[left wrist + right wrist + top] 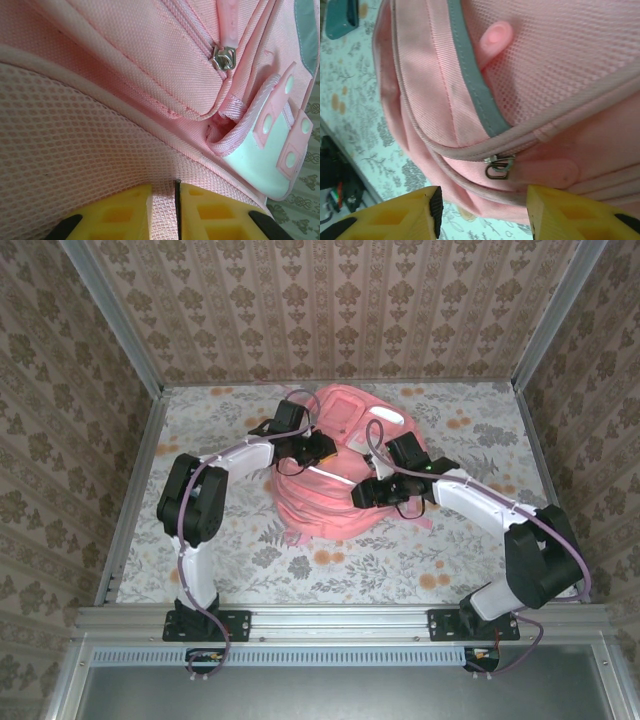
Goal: Pack the student bag
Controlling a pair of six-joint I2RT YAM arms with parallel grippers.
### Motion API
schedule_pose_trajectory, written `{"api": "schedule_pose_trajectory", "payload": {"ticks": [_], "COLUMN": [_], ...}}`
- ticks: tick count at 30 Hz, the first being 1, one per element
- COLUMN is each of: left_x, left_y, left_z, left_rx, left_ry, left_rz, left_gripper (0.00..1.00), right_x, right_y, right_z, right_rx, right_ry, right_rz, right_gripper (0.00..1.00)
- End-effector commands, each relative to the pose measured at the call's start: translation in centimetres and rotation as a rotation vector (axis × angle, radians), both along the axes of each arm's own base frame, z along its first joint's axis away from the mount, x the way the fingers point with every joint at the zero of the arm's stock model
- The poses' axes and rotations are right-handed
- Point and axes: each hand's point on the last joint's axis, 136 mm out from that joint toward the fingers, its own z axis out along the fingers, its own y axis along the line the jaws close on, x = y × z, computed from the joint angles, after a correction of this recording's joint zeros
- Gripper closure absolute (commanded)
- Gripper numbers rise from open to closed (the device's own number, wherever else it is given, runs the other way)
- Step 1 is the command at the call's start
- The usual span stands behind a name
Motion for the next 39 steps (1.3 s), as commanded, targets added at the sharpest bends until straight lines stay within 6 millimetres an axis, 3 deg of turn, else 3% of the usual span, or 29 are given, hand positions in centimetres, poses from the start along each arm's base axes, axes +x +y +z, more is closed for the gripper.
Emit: {"api": "schedule_pose_trajectory", "payload": {"ticks": [1,6,13,19,26,34,39], "left_x": [0.2,0.3,0.4,0.4,0.3,0.5,0.6], "left_y": [-0.3,-0.3,0.1,0.2,0.2,0.3,0.3], "left_z": [-1.4,-1.8,-2.4,-2.6,-2.6,-3.3,-4.5], "left_rx": [0.013,0.020,0.032,0.031,0.026,0.020,0.001], "left_ry": [0.026,0.034,0.052,0.060,0.061,0.078,0.108], "left_rz": [-0.011,-0.009,0.000,0.002,0.000,0.023,0.072], "left_gripper": [0.80,0.80,0.80,0.80,0.80,0.82,0.88], "right_x": [0.6,1.1,1.0,2.3,3.5,0.9,-1.8], "right_y": [-1.3,-2.3,-1.9,-1.8,-1.3,-0.4,0.7], "right_z": [1.7,1.2,0.0,-0.1,-0.9,0.8,1.5], "right_rx": [-0.072,-0.178,-0.356,-0.417,-0.440,-0.336,-0.273], "right_ry": [-0.115,-0.202,-0.298,-0.349,-0.358,-0.319,-0.260], "right_rz": [-0.021,-0.010,0.171,0.222,0.251,0.267,0.267], "right_gripper": [0.52,0.52,0.56,0.56,0.65,0.89,0.94]}}
